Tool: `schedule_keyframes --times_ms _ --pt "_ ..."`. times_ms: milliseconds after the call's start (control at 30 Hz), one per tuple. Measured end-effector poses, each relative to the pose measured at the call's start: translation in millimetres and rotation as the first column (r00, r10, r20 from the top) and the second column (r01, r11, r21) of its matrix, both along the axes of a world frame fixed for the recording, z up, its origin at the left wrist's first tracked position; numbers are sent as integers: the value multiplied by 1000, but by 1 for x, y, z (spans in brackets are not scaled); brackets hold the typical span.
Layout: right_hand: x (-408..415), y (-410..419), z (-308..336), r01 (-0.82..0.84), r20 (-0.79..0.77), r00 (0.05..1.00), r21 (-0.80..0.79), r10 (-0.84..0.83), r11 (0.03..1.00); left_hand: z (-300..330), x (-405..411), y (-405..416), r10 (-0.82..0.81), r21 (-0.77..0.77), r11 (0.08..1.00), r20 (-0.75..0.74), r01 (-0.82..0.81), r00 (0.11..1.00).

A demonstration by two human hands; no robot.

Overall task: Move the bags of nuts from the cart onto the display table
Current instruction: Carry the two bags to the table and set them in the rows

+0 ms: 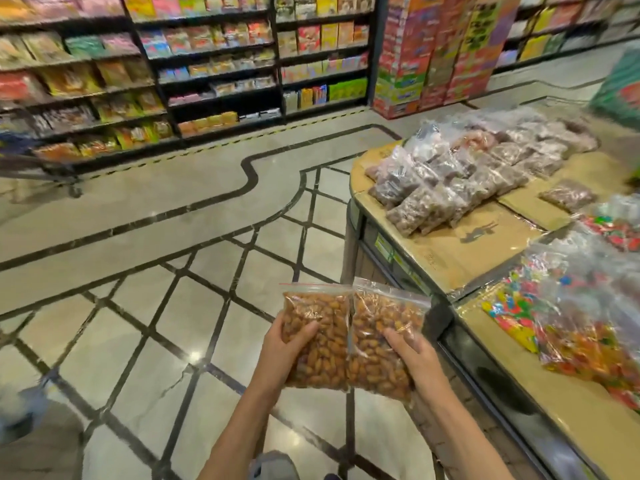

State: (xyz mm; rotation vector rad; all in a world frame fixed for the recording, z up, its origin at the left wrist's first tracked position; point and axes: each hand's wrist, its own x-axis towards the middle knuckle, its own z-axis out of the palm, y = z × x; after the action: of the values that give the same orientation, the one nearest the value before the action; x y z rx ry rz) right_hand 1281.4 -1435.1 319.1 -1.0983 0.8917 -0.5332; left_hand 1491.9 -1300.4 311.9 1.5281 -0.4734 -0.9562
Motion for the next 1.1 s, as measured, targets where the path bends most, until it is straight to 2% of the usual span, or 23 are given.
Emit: schedule_keyframes --times_ms 300,533,633,733,833,967,1100 --pt "64 -120 -27 332 -31 943 25 -331 943 -11 88 -178 -245 -12 969 -11 245 969" --pt "117 -194 -1 546 -65 837 28 -543 837 -14 151 -326 -515 -15 857 -51 515 856" --pt "133 -224 -2 644 -89 762 -12 -642 765 -10 165 -382 -612 6 790 -51 613 789" --pt "138 -244 4 705 -80 709 28 -701 709 -13 168 -430 -694 39 716 -62 697 717" --pt "131 -264 -1 787 -73 616 30 -784 616 -17 158 -476 -771 80 629 -62 773 634" --pt "114 -295 -9 866 -105 497 9 -861 499 -27 125 -530 -834 122 548 1 827 552" --pt "85 -325 -13 906 -104 424 37 -900 423 -30 84 -577 -892 126 452 37 883 451"
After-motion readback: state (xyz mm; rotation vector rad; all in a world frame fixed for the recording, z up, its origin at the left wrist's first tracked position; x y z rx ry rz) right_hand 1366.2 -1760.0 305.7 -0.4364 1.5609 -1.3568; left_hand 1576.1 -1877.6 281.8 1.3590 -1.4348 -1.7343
